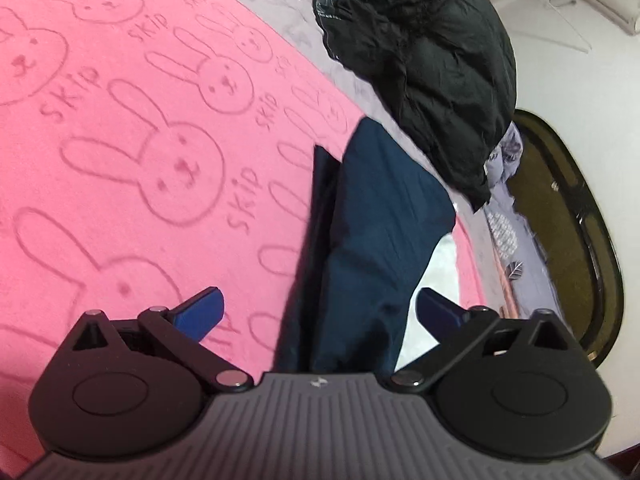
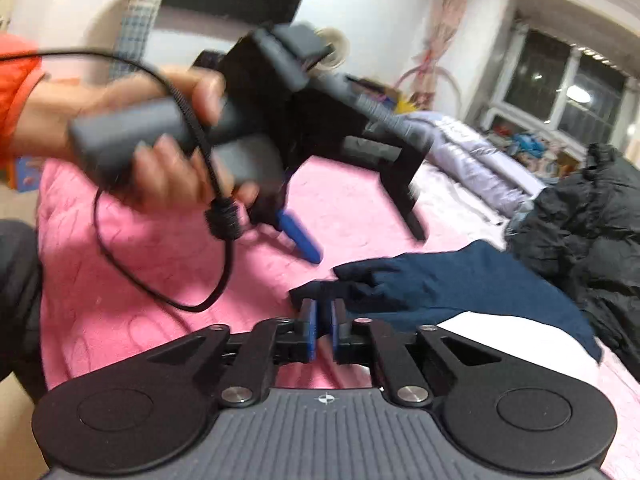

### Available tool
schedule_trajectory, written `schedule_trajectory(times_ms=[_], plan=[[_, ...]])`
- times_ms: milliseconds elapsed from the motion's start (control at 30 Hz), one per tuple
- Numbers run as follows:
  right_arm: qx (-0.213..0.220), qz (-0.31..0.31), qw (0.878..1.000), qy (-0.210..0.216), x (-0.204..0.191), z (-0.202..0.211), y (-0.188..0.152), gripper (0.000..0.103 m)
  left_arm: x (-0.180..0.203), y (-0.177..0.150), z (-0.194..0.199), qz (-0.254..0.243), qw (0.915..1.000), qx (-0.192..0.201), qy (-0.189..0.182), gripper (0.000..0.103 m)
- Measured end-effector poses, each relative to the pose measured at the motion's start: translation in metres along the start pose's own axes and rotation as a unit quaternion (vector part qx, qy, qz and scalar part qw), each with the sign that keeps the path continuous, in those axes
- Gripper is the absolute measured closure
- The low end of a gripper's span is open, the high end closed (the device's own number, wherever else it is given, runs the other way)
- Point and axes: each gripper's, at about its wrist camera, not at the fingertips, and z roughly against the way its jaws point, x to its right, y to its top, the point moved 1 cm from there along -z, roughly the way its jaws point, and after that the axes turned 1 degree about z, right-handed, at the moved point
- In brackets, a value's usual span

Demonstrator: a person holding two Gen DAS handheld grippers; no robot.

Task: Fold clothes

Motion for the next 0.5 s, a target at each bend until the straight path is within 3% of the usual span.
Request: schedule_trajectory(times_ms=[67,100,133,200,267,400,500], plan=[[0.004,-0.03,0.999,-0.024,0.01,0.002,-0.002,0.076,0.008,-0.007,-0.004,-0.027,0.9994,0.016,0.014,0.002],[0.005,-0.05,0.998,-0.039,0.016,0.003,-0.003,0.063,0.012,-0.01,-0.004,-0.039,0.9987,0.027,0.018,0.01],[0.005,-0.07,0.996,-0.054,0.023,0.003,-0.005,0.058,0.015,-0.012,-0.006,-0.05,0.9979,0.032,0.026,0.036],[-0.032,-0.119,0.991,-0.059,0.035,-0.006,-0.015,0.059,0.018,-0.016,-0.009,-0.062,0.9962,0.028,0.054,0.057],[-0.079,-0.147,0.986,-0.03,0.039,-0.015,-0.028,0.06,0.022,-0.017,-0.009,-0.083,0.9935,0.033,0.071,0.074],[-0.088,-0.144,0.982,0.082,0.04,0.002,-0.029,0.063,0.031,-0.018,-0.003,-0.137,0.9817,0.048,0.124,0.076],[-0.071,-0.164,0.981,0.07,0.059,0.018,-0.025,0.064,0.032,-0.017,0.008,-0.157,0.9694,0.065,0.177,0.077]])
